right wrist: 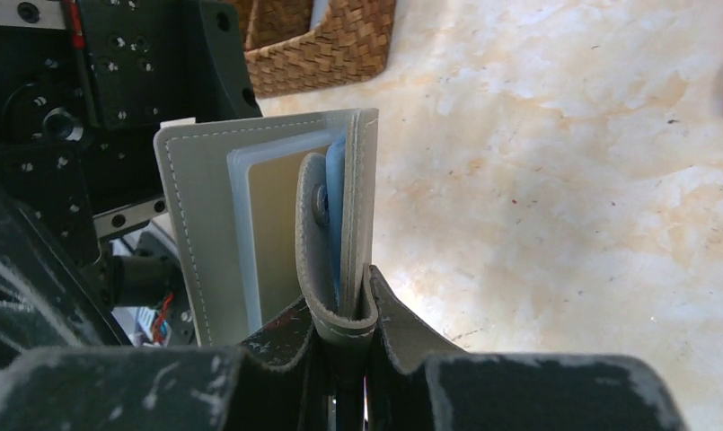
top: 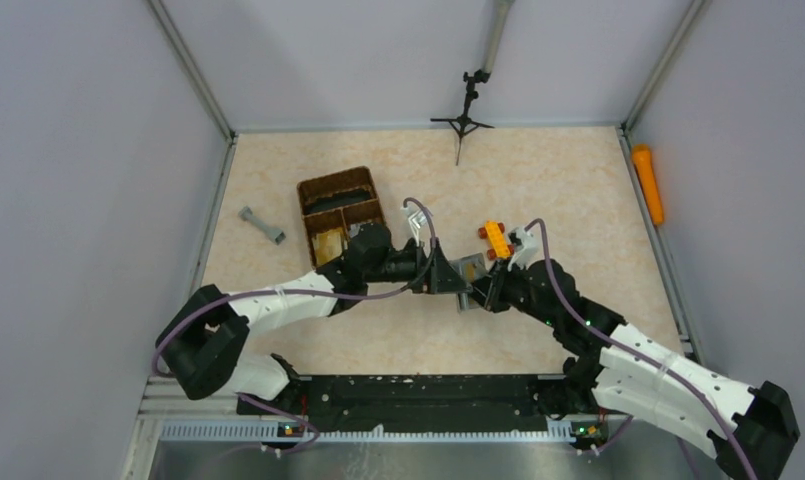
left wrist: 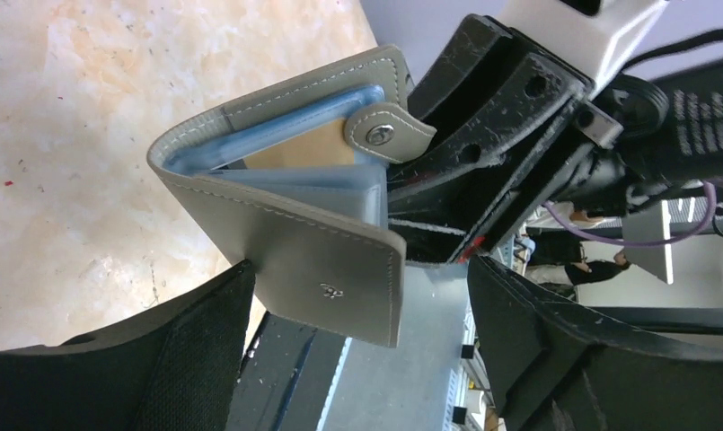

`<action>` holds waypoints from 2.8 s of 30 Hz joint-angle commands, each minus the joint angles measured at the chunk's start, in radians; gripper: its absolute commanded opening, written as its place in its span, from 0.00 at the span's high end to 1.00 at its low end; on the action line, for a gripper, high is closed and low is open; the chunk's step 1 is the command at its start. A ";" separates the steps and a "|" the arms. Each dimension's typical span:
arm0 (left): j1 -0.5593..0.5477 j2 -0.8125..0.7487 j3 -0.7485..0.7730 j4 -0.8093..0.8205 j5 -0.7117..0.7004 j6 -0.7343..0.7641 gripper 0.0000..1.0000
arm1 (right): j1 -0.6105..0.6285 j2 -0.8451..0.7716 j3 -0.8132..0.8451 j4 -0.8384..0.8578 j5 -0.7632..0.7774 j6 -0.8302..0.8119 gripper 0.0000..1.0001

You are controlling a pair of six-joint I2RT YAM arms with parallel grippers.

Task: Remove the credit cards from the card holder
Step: Remove the credit card from the card holder.

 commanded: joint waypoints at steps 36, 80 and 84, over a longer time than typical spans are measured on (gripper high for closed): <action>0.072 -0.069 -0.124 0.054 -0.133 -0.004 0.08 | 0.070 -0.124 0.086 -0.149 0.221 -0.043 1.00; 0.159 -0.134 -0.168 0.145 0.000 -0.047 1.00 | 0.070 -0.270 0.223 -0.321 0.119 -0.126 0.59; 0.159 -0.131 -0.184 0.208 0.017 -0.084 1.00 | 0.070 -0.175 0.206 -0.216 -0.057 -0.108 0.60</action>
